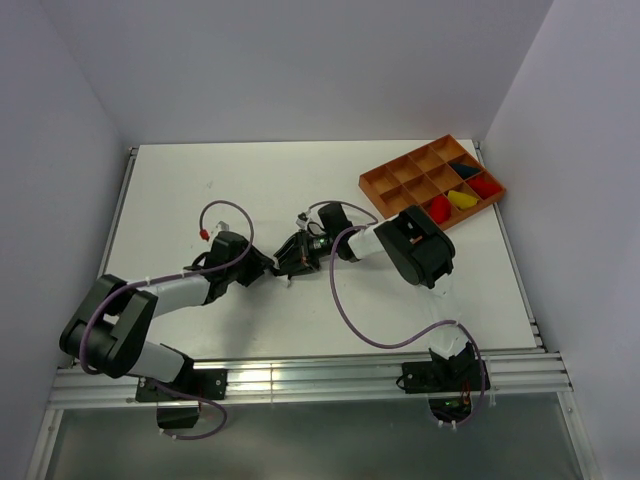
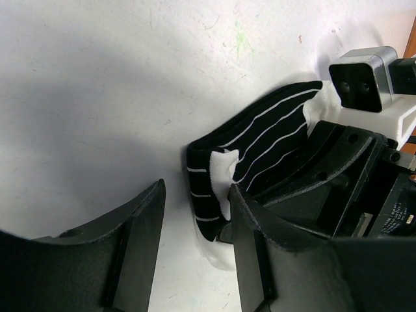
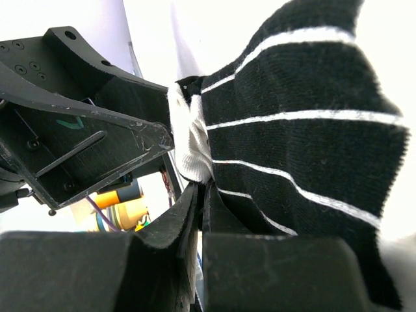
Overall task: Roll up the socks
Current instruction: Roll the sock at the center of the board.
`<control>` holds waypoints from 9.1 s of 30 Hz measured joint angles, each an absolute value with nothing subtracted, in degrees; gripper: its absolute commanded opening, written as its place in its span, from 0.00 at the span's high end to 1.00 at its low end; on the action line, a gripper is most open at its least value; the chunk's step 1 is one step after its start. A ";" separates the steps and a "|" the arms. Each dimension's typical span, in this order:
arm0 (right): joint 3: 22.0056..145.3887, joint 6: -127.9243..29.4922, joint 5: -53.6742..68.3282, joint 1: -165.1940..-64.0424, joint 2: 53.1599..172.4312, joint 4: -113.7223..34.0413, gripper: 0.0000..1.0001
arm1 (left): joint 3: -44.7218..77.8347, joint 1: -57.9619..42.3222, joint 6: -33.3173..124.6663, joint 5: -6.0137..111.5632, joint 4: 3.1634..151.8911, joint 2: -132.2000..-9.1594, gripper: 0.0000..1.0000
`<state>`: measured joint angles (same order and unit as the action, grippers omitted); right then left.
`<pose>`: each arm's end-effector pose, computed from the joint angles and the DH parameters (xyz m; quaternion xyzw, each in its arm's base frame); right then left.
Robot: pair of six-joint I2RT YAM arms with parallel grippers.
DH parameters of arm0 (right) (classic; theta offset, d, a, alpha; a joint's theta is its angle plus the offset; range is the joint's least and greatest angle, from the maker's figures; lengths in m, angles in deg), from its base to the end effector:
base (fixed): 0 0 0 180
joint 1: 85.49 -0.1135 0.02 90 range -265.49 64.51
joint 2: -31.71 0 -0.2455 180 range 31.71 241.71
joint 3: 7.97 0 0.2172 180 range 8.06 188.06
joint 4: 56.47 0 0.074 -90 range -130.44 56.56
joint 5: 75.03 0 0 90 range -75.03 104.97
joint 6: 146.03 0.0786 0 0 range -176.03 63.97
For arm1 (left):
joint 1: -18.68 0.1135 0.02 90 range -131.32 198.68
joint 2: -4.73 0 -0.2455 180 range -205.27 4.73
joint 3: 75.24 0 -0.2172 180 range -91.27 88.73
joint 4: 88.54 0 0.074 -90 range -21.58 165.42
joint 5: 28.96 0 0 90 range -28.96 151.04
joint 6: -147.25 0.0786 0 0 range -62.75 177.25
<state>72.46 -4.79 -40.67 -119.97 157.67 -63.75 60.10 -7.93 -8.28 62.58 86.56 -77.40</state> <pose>0.3006 0.2852 0.0839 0.0855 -0.8169 -0.5703 0.0027 0.2437 -0.1197 0.1217 -0.3099 0.8607 -0.2822 0.2890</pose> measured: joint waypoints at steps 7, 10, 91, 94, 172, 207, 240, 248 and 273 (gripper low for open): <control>72.42 -4.55 -40.65 -119.95 157.67 -63.88 1.00 | 58.36 -7.93 -8.11 62.53 86.63 -79.70 0.57; 72.22 -4.46 -40.65 -119.95 157.67 -64.23 1.00 | 56.02 -7.93 -7.78 62.40 86.80 -82.58 0.59; 62.21 -20.59 -25.81 -124.84 148.62 -71.70 1.00 | 49.33 -14.12 -0.15 71.67 69.03 -76.59 0.42; 61.86 -12.85 -31.62 -122.94 152.27 -78.74 1.00 | 51.71 -14.14 -0.61 71.63 71.13 -74.06 0.42; 62.54 -36.17 17.10 -139.53 136.97 -52.64 0.57 | 42.44 -15.17 -1.86 69.59 66.10 -87.02 0.99; 59.48 -6.03 -37.26 -118.35 152.31 -77.39 1.00 | 50.49 -15.32 -3.04 69.90 71.78 -76.48 0.39; 56.05 -19.28 -21.28 -120.15 138.89 -64.82 0.53 | 47.69 -15.41 -4.70 68.37 73.45 -84.61 1.00; 52.49 -32.30 0.53 -131.40 126.21 -61.80 0.54 | 44.87 -15.65 -3.48 68.43 69.82 -85.90 1.00; 61.10 -44.87 13.75 -138.61 136.11 -52.10 0.88 | 42.84 -15.95 -3.19 68.41 67.61 -86.95 0.87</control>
<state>61.10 -44.87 13.75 -138.61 136.11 -52.10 42.84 -15.95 -3.19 68.41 67.61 -86.95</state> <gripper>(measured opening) 0.292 0.160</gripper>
